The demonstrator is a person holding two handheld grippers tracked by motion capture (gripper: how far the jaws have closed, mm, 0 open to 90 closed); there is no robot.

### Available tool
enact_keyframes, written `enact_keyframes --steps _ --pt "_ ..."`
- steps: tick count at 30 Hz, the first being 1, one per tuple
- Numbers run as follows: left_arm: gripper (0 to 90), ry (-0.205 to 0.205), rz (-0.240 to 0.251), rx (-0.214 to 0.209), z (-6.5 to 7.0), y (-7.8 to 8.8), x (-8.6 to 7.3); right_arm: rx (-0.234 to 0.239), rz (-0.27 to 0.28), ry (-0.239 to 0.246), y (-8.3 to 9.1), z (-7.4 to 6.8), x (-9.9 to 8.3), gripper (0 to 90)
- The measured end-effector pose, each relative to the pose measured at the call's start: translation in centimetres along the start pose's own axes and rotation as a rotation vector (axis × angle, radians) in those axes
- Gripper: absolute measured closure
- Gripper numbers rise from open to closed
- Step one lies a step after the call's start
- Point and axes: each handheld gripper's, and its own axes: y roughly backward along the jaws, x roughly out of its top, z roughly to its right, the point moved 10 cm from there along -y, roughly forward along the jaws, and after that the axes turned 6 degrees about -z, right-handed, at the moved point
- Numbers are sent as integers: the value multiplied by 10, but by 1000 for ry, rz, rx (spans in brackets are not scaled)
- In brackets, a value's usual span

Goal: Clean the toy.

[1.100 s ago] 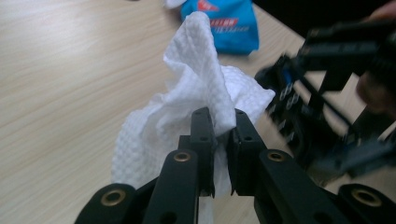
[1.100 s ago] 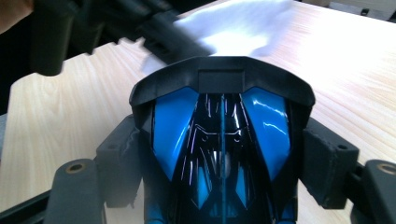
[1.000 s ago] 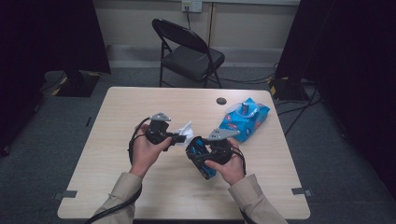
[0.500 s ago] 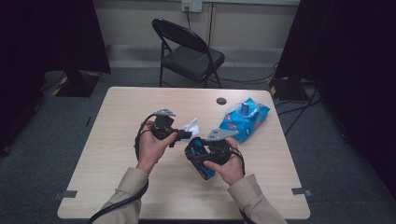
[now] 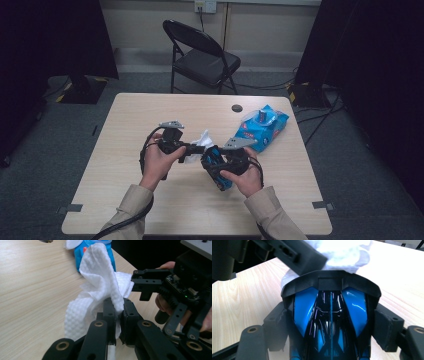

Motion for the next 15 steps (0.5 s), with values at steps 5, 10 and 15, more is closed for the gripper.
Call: enact_keyframes --steps 5,10,15 --pt "840 -2 -11 -22 5 4 -3 -22 11 -21 2 8 0 256" --pt "840 -8 -25 -62 12 3 -9 -40 24 -42 6 17 0 256" --pt "841 -8 -34 -67 12 5 -15 -51 22 -39 6 19 0 256"
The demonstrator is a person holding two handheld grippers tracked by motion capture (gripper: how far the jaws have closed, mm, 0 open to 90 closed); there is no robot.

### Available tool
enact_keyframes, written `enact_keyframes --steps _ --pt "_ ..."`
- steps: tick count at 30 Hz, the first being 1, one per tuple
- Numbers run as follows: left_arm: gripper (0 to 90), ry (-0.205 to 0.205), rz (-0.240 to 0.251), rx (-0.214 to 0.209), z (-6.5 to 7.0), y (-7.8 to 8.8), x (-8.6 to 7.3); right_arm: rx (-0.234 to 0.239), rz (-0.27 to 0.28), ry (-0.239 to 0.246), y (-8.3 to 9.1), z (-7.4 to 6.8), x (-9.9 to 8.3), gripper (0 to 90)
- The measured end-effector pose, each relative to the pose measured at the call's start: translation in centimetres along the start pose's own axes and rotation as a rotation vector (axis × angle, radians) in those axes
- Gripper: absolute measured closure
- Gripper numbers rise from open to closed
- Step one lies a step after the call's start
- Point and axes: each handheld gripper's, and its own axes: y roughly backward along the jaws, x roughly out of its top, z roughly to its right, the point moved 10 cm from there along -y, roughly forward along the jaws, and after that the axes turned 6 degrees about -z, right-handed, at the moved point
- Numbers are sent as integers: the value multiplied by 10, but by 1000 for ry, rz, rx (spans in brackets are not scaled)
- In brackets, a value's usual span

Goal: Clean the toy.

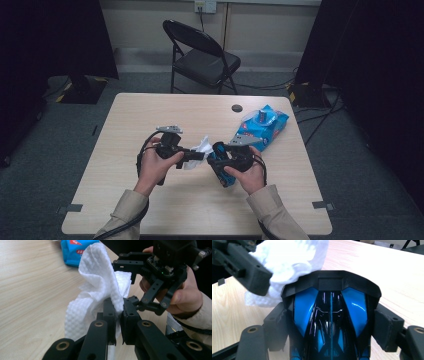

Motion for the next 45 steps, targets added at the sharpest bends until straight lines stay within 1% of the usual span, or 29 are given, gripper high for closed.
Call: enact_keyframes --steps 4,6,9,12,14,15,16,17,18,20,22,24,27,29,32,36,39,45 --pt "841 2 -2 7 -1 6 -3 2 7 -3 1 0 2 256" --pt "840 3 9 18 -4 11 -1 1 10 1 2 0 3 256" --pt "840 3 38 43 -7 18 7 5 11 4 2 -1 3 256" --pt "840 -6 53 70 -9 21 16 14 7 11 1 -5 3 256" --pt "839 -5 56 90 -11 20 22 24 6 18 0 -8 4 256" --pt "839 -2 57 109 -13 19 26 27 6 23 0 -10 4 256" --pt "838 1 60 113 -13 18 28 35 8 31 0 -13 6 256" --pt "838 5 59 108 -13 16 32 37 10 36 0 -15 7 256" --pt "837 5 59 114 -14 14 34 45 13 45 0 -19 8 256" --pt "837 -3 37 136 -15 8 37 53 15 58 1 -24 10 256" --pt "836 6 33 126 -14 1 41 61 15 67 1 -28 11 256" --pt "836 7 27 124 -13 -4 42 66 14 73 0 -30 11 256" --pt "836 9 16 108 -10 -11 40 62 7 70 -1 -29 9 256" --pt "836 15 18 93 -10 -13 39 58 2 68 -1 -26 6 256" --pt "836 17 26 82 -9 -13 38 52 -1 64 -1 -24 5 255" --pt "837 21 20 74 -9 -10 35 47 -7 64 -2 -23 4 256" --pt "836 22 21 63 -8 -7 33 50 -1 53 -1 -21 4 256" --pt "836 19 19 54 -7 -4 30 41 -1 56 0 -19 4 256"
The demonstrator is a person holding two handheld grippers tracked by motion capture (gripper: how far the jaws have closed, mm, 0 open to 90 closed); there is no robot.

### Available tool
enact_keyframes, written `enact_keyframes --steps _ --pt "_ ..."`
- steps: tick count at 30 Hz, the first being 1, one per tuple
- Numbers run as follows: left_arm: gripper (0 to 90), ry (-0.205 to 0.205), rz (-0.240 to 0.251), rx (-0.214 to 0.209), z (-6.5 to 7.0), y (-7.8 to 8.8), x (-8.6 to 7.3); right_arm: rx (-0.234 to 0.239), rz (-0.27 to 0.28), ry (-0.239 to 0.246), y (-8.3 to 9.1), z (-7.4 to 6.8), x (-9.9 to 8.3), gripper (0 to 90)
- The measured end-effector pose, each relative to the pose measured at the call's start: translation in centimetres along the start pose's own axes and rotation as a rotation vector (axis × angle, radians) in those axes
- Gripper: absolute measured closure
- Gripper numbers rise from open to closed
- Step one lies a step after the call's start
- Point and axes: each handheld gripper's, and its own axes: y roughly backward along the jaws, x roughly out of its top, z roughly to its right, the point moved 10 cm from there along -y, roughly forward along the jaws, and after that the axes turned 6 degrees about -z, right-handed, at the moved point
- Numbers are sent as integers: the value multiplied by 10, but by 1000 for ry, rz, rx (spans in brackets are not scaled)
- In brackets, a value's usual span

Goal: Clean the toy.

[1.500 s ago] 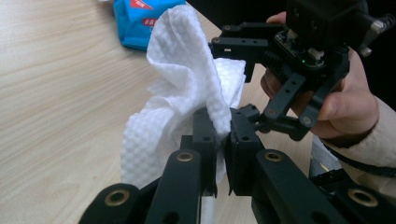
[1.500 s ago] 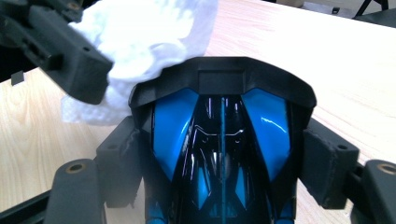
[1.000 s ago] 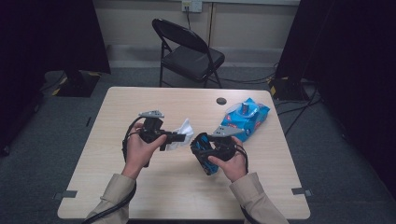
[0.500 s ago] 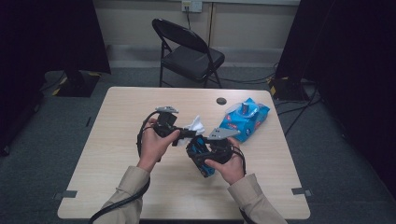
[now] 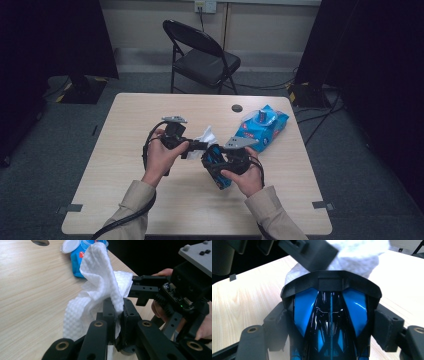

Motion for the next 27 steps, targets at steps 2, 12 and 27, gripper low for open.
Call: enact_keyframes --steps 2,12,27 --pt "836 1 -3 -3 0 1 -2 -4 -2 -2 0 2 -1 256" --pt "838 3 -35 -32 5 3 -16 -31 5 -34 4 14 -3 256" --pt "832 11 28 -22 0 21 -13 -26 16 -26 5 12 1 256"
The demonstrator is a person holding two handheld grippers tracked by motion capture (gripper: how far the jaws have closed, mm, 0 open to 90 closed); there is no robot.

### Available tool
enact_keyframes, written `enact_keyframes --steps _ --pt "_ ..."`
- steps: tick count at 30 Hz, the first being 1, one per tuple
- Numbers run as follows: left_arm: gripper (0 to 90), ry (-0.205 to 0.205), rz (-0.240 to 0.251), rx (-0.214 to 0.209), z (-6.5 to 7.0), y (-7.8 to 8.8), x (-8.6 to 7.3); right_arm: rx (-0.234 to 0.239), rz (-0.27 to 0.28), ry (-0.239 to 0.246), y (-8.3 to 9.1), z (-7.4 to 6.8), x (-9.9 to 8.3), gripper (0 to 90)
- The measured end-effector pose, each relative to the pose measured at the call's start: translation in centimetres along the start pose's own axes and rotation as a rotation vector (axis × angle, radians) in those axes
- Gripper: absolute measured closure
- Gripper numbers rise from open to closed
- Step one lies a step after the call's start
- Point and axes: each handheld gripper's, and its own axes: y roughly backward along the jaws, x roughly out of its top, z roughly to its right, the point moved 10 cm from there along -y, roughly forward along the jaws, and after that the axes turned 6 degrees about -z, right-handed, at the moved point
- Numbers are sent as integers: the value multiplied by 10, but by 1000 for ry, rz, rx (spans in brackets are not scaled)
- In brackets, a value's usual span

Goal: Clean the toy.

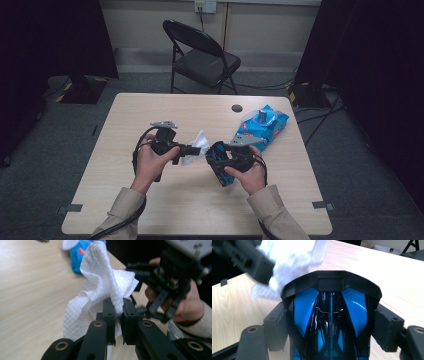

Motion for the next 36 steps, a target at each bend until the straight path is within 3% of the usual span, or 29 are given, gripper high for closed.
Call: enact_keyframes --steps 4,9,14,29,36 --pt "831 -1 28 5 2 0 17 18 -3 15 -3 -7 1 256" --pt "827 25 14 9 -2 -12 21 39 -3 39 -5 -16 2 256" --pt "828 33 8 -19 0 -20 17 36 -8 37 -4 -14 1 256" --pt "830 19 -33 -40 0 -13 -7 3 3 6 0 -2 0 255" --pt "831 -6 -49 15 -8 -11 -18 -1 1 -9 0 2 -2 255"
